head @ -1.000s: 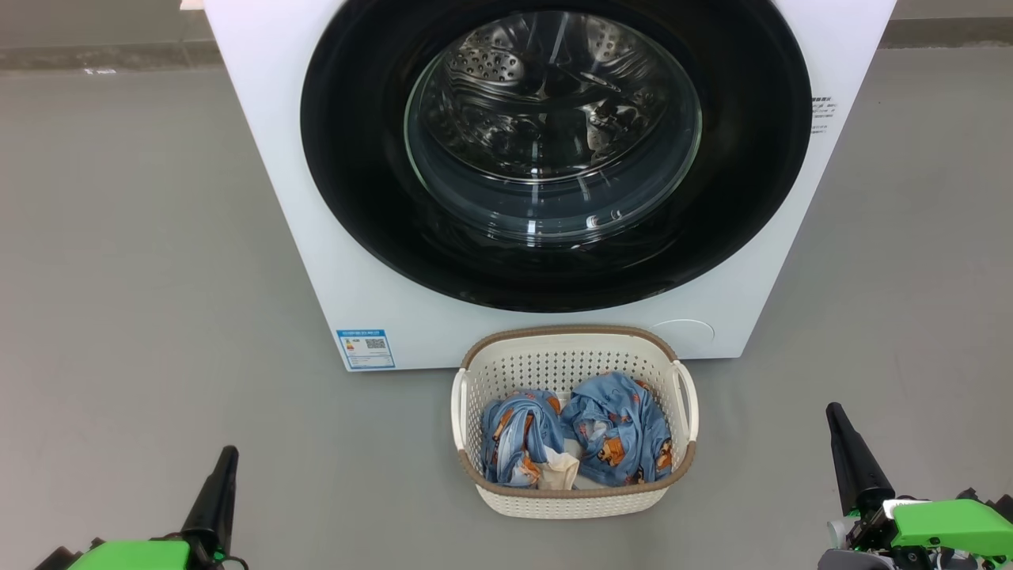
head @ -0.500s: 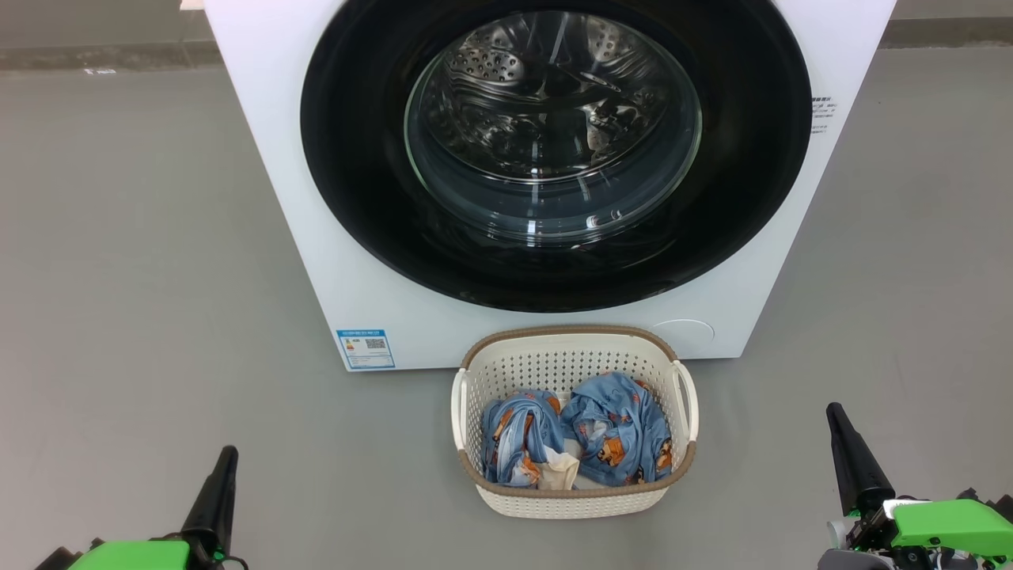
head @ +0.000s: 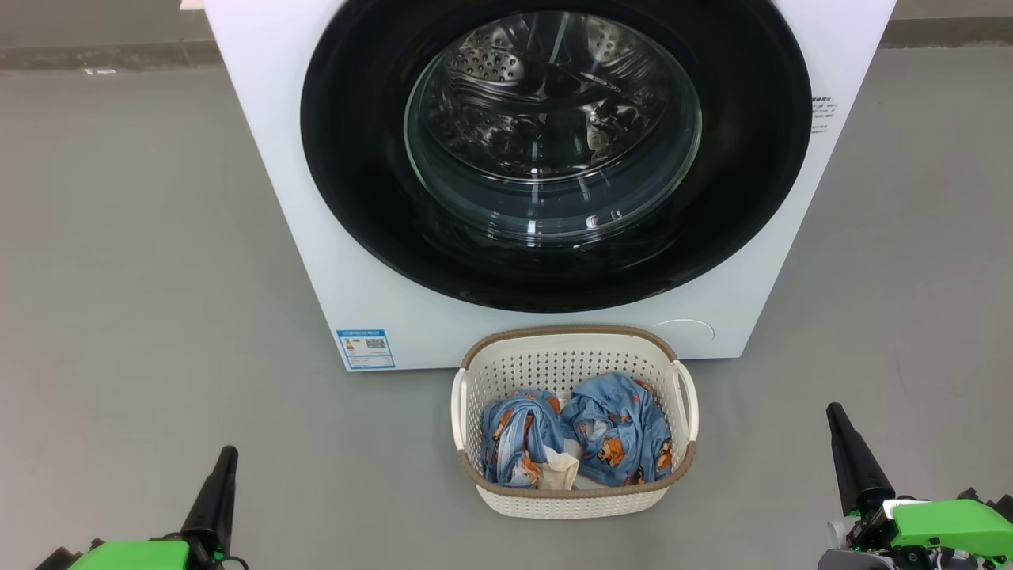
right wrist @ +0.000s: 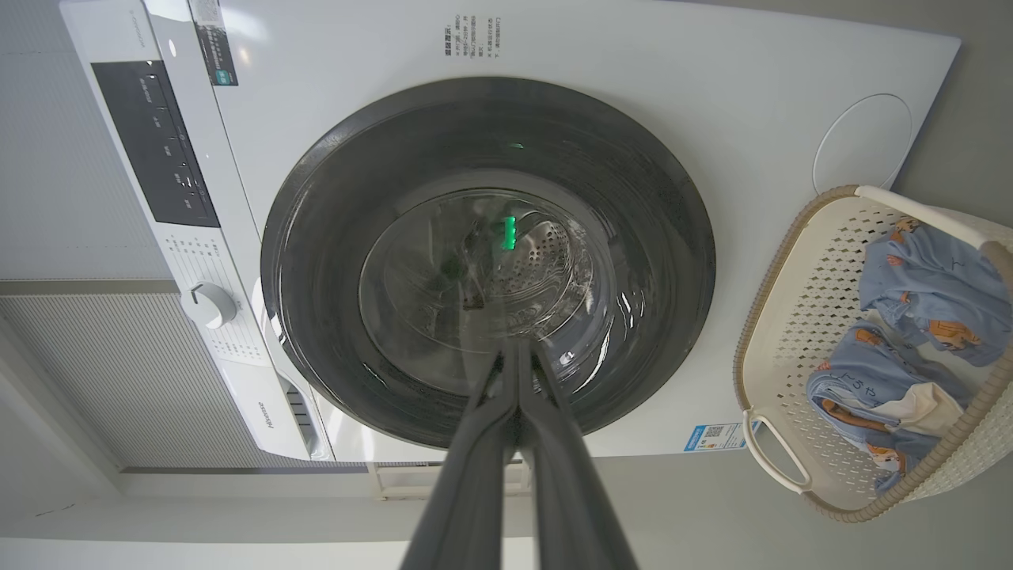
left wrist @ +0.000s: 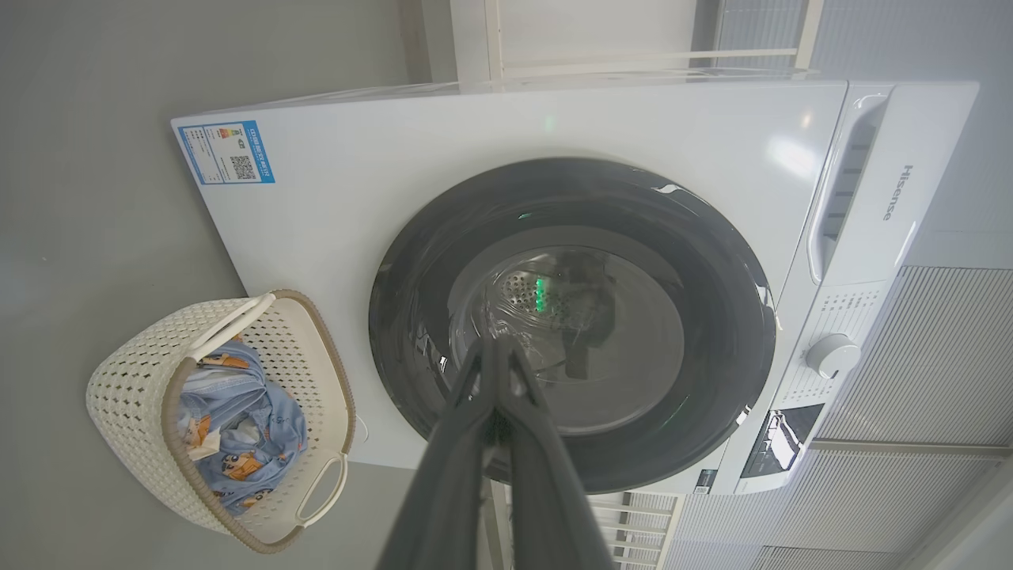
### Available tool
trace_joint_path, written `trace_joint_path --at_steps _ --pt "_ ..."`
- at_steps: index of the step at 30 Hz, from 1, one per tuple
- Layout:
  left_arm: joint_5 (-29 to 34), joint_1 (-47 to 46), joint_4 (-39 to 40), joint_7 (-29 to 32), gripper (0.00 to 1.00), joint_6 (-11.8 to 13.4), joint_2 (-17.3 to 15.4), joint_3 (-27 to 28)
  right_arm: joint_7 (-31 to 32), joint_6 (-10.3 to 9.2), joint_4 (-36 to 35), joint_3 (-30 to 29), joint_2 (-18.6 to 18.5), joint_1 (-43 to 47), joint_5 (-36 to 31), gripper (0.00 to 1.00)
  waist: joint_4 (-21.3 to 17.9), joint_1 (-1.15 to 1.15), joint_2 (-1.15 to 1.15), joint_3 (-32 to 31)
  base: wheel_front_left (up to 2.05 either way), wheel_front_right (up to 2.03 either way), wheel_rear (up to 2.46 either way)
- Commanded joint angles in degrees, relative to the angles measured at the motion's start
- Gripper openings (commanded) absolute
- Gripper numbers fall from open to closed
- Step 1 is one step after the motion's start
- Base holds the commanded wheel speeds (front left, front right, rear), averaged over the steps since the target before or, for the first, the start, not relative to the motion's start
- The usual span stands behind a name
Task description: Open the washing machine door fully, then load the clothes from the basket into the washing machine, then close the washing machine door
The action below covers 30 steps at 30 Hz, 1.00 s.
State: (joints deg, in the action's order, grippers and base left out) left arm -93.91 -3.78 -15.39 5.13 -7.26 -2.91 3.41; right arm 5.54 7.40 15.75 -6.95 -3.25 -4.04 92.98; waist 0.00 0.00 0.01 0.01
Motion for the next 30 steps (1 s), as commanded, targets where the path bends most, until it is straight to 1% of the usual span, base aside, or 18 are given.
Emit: trace_joint_path --at_steps 1,7,8,11,14,18,22,30 --pt "0.8 -2.8 1.0 0.5 0.0 -0.2 -0.8 2.0 0.4 0.09 -1.4 1.0 -0.1 -2.6 -0.3 0.0 0.0 0.0 -0.01 0.0 0.0 0.0 0.0" --pt "0.8 -2.8 1.0 0.5 0.0 -0.2 -0.8 2.0 0.5 0.09 -1.4 1.0 -0.1 -2.6 -0.3 0.0 0.0 0.0 -0.01 0.0 0.0 0.0 0.0" --pt "0.0 0.1 -0.1 0.0 1.0 0.0 0.1 0.0 0.0 0.0 0.2 0.0 0.1 0.1 0.0 1.0 0.0 0.0 -0.01 0.0 0.0 0.0 0.0" --pt "-0.1 1.3 -1.9 0.0 1.0 0.0 0.9 -0.3 -0.1 0.0 2.1 0.1 0.4 1.3 0.0 1.0 0.0 0.0 -0.01 0.0 0.0 0.0 0.0" --pt "0.1 1.5 -1.7 -0.3 1.0 0.0 0.9 -0.4 -0.5 0.0 2.1 0.3 0.4 1.5 -0.1 1.0 0.0 0.01 -0.01 0.1 0.0 0.0 0.0" --pt "0.6 1.5 -1.3 -0.9 1.0 0.0 0.8 -0.8 -1.2 0.0 1.8 0.5 0.4 1.6 -0.6 1.0 0.1 0.09 -0.01 0.0 0.0 0.0 0.0" --pt "1.4 1.5 -0.9 -1.7 1.0 0.0 0.4 -1.4 -1.8 0.01 1.6 0.6 0.3 1.8 -1.9 1.0 0.2 0.01 -0.01 0.0 0.0 0.0 0.0" --pt "4.1 1.3 -0.2 -2.9 1.0 0.0 -0.2 -2.2 -3.0 0.01 0.9 0.5 0.2 1.9 -6.3 1.0 0.2 0.0 -0.01 0.1 0.0 0.0 0.0"
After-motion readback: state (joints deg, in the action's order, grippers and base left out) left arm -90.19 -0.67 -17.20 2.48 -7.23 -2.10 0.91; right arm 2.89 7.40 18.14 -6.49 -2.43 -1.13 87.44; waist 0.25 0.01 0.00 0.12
